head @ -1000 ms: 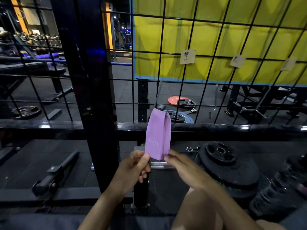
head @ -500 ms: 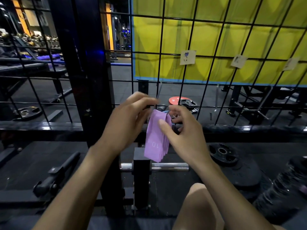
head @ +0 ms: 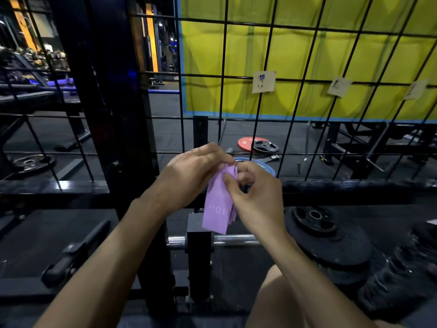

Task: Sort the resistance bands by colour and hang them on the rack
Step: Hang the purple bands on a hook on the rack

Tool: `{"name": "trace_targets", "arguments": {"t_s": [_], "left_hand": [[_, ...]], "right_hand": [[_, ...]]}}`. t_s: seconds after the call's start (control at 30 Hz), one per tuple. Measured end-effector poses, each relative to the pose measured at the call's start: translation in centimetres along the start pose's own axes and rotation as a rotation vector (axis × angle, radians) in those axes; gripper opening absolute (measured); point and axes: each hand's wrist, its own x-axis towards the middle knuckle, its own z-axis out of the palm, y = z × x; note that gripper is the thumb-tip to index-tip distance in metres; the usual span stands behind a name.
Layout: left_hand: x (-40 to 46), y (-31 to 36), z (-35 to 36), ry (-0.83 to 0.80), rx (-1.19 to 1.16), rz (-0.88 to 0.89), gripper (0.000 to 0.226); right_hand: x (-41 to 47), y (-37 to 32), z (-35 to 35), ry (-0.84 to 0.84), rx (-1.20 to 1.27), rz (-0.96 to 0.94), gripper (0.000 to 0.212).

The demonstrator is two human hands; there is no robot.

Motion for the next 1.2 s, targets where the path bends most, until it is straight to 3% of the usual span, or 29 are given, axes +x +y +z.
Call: {"name": "trace_targets", "arguments": {"t_s": [0.23, 0.63, 0.77, 0.87, 1.0, 1.2], "left_hand": [[-0.6, 0.6, 0.5, 0.074, -0.084, -0.012, 0.026], [-0.2, 0.9, 0.0, 0.049, -0.024, -0.065, 0.022], [-1.1, 1.0, -0.1, 0.104, -0.122, -0.054, 0.022], [-2.6, 1.8, 0.4, 0.176, -0.151, -0.151, 0.031], [-3.8, 2.3, 1.2, 0.273, -0.130, -0.197, 0.025], [-4.1, 2.6, 1.3, 0.215, -0.114, -0.197, 0.027]], "right_hand": [[0.0, -0.8, -0.5, -0.037, 0.180, 0.116, 0.009], [-0.1, -1.7, -0.2, 0.028, 0.064, 0.119, 0.020], [-0.2, -2.1, -0.6, -0.020, 0.087, 0.128, 0.014], [-0.4, -2.0, -0.7, -0.034, 0.111, 0.130, 0.010], [-0.4, -2.1, -0.7, -0.041, 0.130, 0.122, 0.012], [-1.0, -1.9, -0.3, -0.021, 0.154, 0.128, 0.012]]}}
